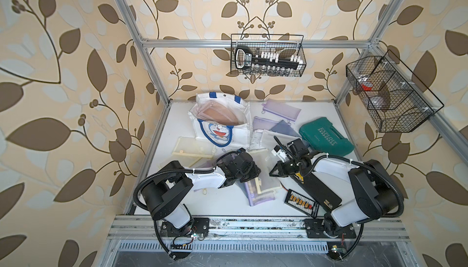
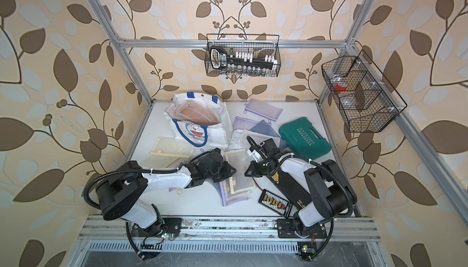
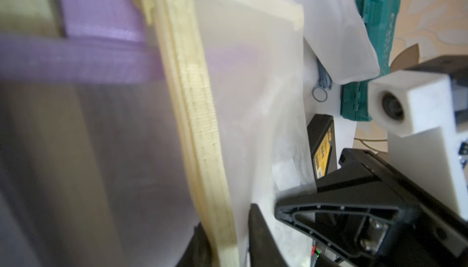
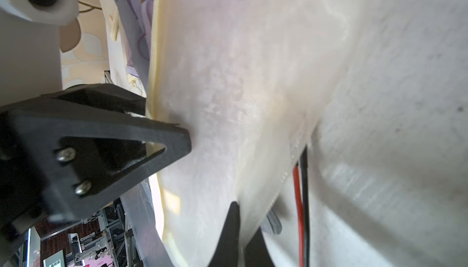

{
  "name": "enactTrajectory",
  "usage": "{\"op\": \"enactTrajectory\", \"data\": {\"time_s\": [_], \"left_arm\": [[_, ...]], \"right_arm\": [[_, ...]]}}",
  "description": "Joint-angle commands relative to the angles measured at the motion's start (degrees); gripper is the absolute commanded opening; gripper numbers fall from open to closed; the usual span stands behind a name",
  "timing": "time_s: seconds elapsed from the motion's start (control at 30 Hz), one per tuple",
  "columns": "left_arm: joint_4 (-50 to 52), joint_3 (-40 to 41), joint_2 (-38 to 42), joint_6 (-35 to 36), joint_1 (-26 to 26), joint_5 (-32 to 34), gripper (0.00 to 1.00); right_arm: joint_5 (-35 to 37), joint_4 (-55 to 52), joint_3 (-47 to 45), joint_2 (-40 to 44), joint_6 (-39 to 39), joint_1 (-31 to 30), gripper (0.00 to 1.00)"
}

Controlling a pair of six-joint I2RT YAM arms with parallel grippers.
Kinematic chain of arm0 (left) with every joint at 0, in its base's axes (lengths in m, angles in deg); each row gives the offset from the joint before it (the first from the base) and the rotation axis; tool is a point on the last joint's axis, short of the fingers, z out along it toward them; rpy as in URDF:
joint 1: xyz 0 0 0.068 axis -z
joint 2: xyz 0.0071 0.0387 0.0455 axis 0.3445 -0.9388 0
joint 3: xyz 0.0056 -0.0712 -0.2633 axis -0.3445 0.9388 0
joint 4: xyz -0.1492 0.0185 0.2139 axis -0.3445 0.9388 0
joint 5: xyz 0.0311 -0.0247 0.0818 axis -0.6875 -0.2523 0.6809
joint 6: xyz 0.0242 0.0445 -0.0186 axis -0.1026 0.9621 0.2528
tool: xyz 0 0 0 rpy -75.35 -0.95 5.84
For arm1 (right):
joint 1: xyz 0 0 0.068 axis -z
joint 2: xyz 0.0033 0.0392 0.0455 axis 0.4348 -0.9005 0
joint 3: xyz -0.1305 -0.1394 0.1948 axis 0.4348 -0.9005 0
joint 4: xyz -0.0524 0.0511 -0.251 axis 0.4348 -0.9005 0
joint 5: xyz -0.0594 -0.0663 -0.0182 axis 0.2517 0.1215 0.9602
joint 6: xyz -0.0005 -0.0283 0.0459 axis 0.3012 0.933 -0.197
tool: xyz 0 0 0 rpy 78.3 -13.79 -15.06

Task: Put the pencil pouch into the canvas bag
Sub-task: Pick up the pencil pouch.

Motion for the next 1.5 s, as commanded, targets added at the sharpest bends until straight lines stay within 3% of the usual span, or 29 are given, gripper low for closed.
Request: {"op": "enactTrajectory", "data": {"time_s": [0.0, 0.07, 0.17, 0.47, 0.67, 0.97, 1.07, 1.13, 1.37, 1.47], "left_arm": [[1.1, 0.5, 6.9, 2.3, 0.0, -0.8, 0.09], [3.5, 0.0, 9.5, 3.3, 0.2, -0.6, 0.0], [8.7, -1.9, 12.9, 5.4, 0.6, 0.0, 0.0], [36.6, -17.8, 16.6, 9.3, 3.4, 2.2, 0.0], [58.1, -38.2, 14.7, 6.7, 8.1, 11.7, 0.0], [87.8, -76.7, -0.1, 1.4, 9.2, 33.2, 0.0], [102.1, -93.8, -8.0, -4.9, 5.3, 38.9, 0.0], [107.6, -99.5, -11.2, -9.1, 1.4, 39.9, 0.0], [104.6, -99.3, -12.9, -17.3, -13.1, 36.3, 0.0], [103.8, -101.9, -16.2, -17.3, -18.4, 32.4, 0.0]], "right_arm": [[-0.5, -2.9, 0.0, 3.7, 0.8, -0.4, 0.05], [-0.5, -4.0, 0.3, 5.6, 0.8, -0.4, 0.05], [-0.5, -5.9, 1.3, 7.4, 0.9, -0.4, 0.08], [7.1, -11.6, 5.2, 12.1, 0.1, 1.5, 0.7], [11.5, -16.5, 10.1, 14.7, 1.9, 3.2, 0.83], [13.3, -19.7, 16.3, 16.7, 1.4, 3.4, 0.98], [13.7, -20.6, 17.3, 17.5, 1.4, 3.3, 0.99], [13.7, -21.4, 18.1, 17.9, 1.4, 3.3, 0.99], [14.9, -24.3, 21.1, 18.5, 1.8, 2.8, 1.0], [15.5, -25.3, 22.0, 19.1, 2.0, 2.8, 0.99]]}}
